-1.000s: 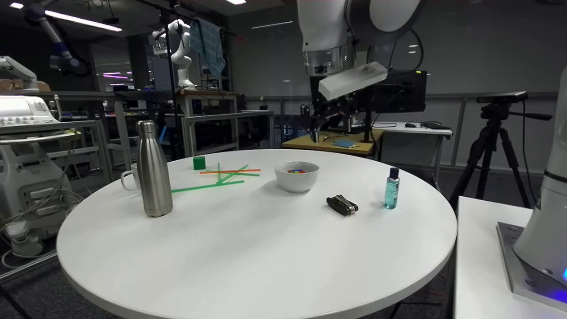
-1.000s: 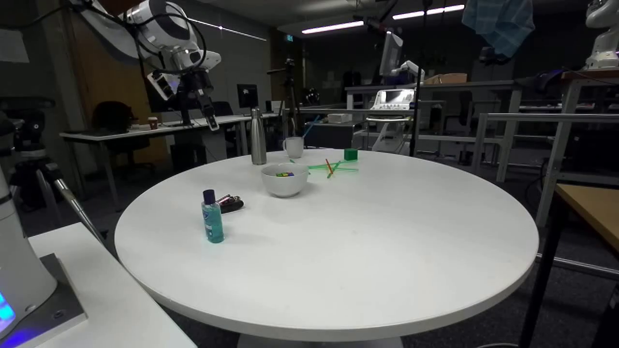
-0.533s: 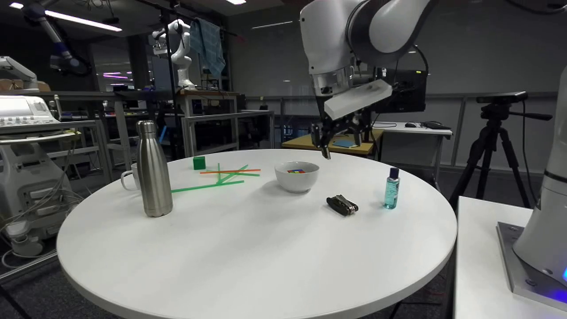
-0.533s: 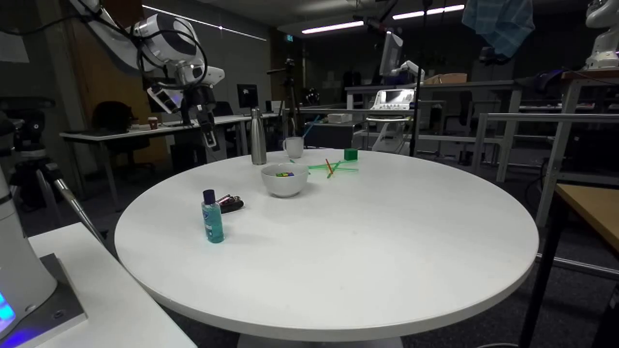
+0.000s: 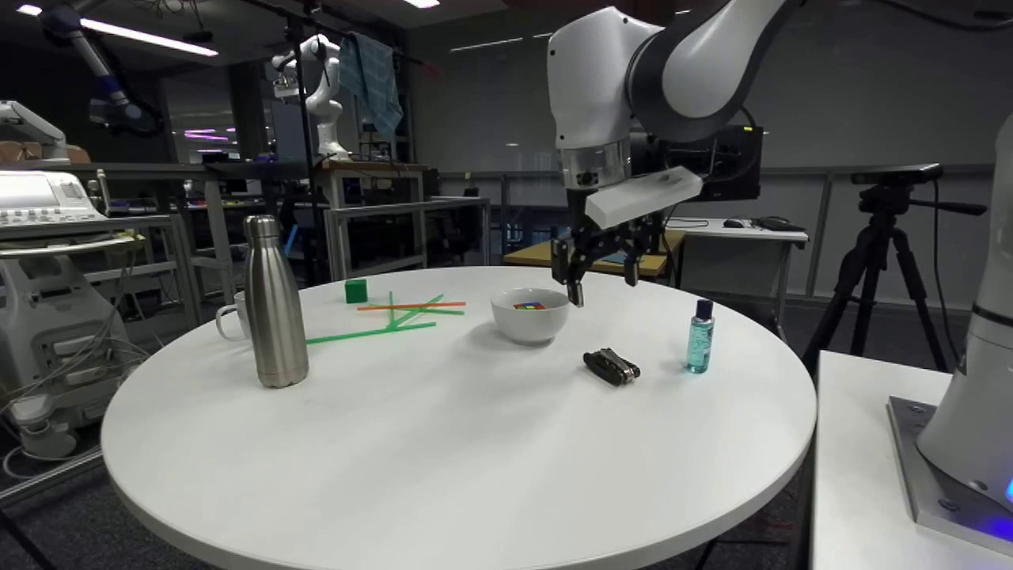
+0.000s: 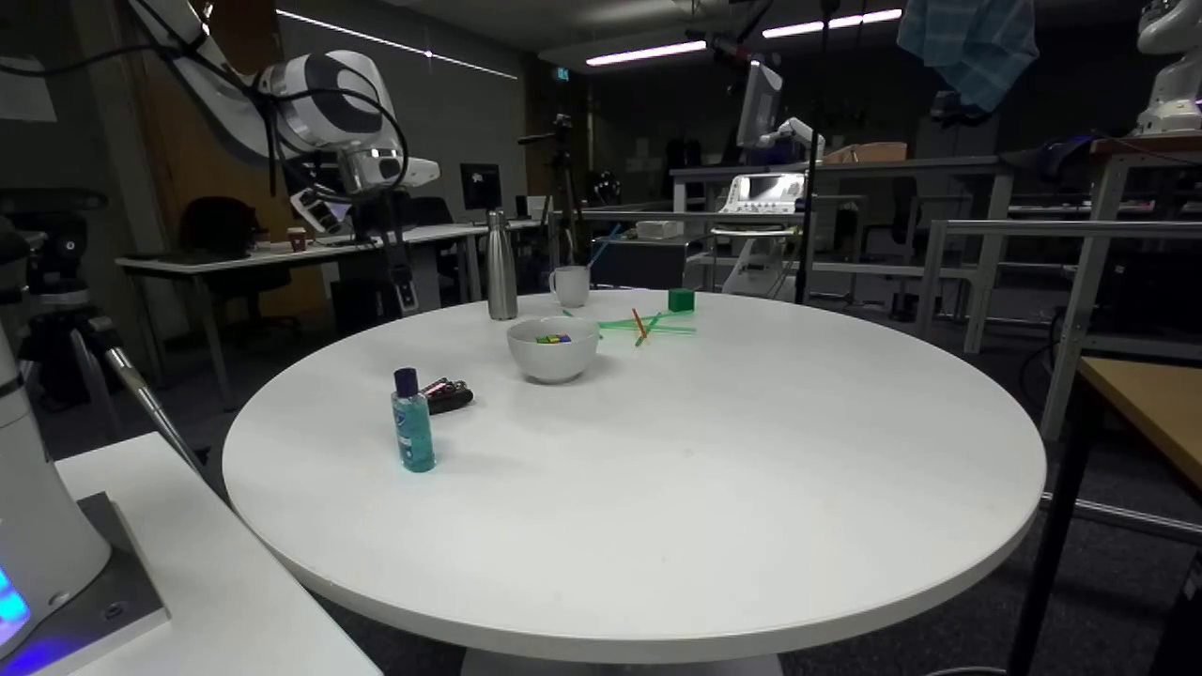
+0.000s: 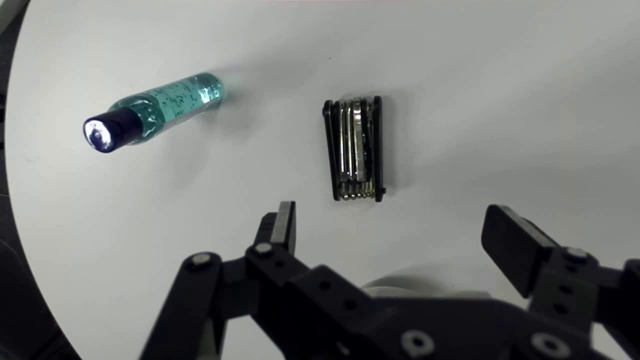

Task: Put the knife set in the bowl

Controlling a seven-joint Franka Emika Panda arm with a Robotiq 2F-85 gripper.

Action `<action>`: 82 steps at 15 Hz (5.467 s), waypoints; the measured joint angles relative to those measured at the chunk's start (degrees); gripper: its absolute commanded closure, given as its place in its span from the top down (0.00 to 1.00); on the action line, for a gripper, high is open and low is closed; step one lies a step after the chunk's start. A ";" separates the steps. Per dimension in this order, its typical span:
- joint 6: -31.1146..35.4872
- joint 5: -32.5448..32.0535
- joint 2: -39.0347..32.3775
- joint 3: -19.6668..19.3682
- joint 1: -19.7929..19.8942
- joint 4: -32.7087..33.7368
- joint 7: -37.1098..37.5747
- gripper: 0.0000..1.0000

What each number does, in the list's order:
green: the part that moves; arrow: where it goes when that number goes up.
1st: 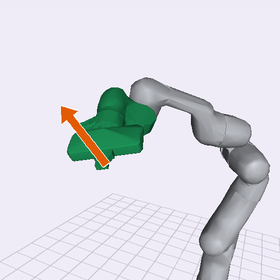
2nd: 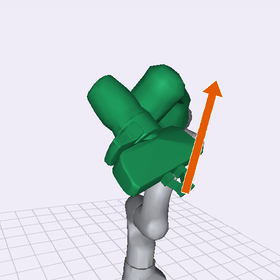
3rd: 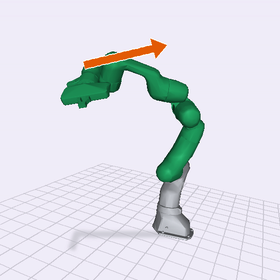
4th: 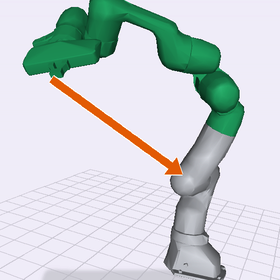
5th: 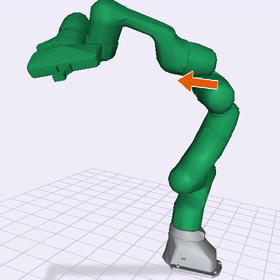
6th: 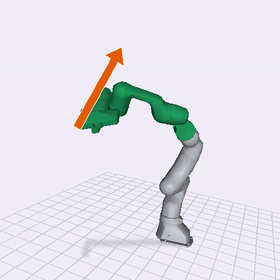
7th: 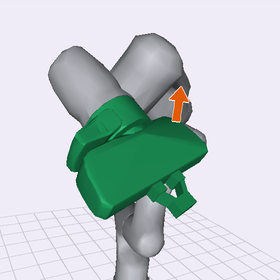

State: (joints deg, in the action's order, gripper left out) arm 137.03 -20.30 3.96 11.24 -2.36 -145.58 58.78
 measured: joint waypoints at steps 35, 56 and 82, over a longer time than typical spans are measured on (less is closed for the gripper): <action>9.07 10.19 -11.55 -7.65 -0.30 1.84 -11.42 1.00; 6.82 14.28 -12.57 -10.39 -0.31 -0.67 -23.20 1.00; 20.32 18.08 -16.69 -11.93 -1.32 0.01 -33.35 1.00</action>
State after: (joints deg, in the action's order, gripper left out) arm 157.35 -2.22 -12.73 -0.69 -3.67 -145.56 25.43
